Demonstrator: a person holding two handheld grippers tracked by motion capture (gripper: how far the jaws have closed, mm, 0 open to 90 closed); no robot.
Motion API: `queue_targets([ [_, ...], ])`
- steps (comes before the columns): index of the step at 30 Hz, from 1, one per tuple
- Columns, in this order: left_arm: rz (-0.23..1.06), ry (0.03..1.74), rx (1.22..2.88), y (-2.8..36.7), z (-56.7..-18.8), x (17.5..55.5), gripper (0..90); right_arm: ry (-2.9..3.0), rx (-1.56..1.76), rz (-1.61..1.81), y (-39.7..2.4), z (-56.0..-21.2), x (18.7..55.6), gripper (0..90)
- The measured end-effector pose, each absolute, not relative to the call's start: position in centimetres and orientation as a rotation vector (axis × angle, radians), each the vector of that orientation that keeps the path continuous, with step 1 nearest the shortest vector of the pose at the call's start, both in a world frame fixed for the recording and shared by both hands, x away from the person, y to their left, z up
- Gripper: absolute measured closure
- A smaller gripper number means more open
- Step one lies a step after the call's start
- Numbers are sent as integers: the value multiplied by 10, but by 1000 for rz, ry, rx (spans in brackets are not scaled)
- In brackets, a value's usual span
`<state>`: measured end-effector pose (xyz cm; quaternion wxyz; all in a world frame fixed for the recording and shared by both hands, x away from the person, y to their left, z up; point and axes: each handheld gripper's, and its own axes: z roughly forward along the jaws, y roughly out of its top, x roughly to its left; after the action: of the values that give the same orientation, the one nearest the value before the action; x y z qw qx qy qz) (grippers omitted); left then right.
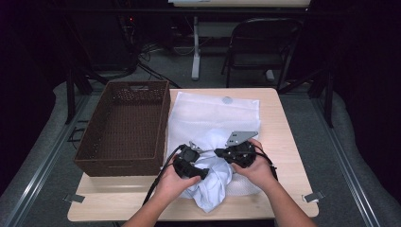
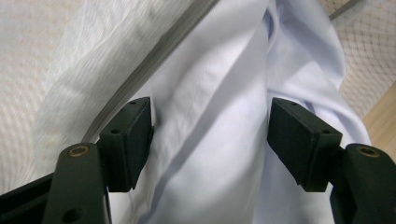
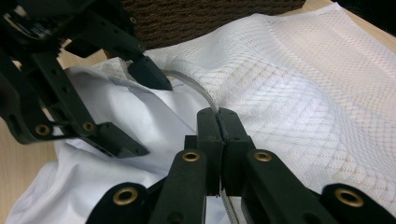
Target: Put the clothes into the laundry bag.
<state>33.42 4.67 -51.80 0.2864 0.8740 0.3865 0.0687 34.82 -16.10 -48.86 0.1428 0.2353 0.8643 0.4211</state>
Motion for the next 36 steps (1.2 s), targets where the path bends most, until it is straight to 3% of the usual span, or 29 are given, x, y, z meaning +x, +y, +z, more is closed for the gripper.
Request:
queue_targets([
  [36,203,1012,2314,64,-553,329,471,2498,658,1212,-161,-490,344,887],
])
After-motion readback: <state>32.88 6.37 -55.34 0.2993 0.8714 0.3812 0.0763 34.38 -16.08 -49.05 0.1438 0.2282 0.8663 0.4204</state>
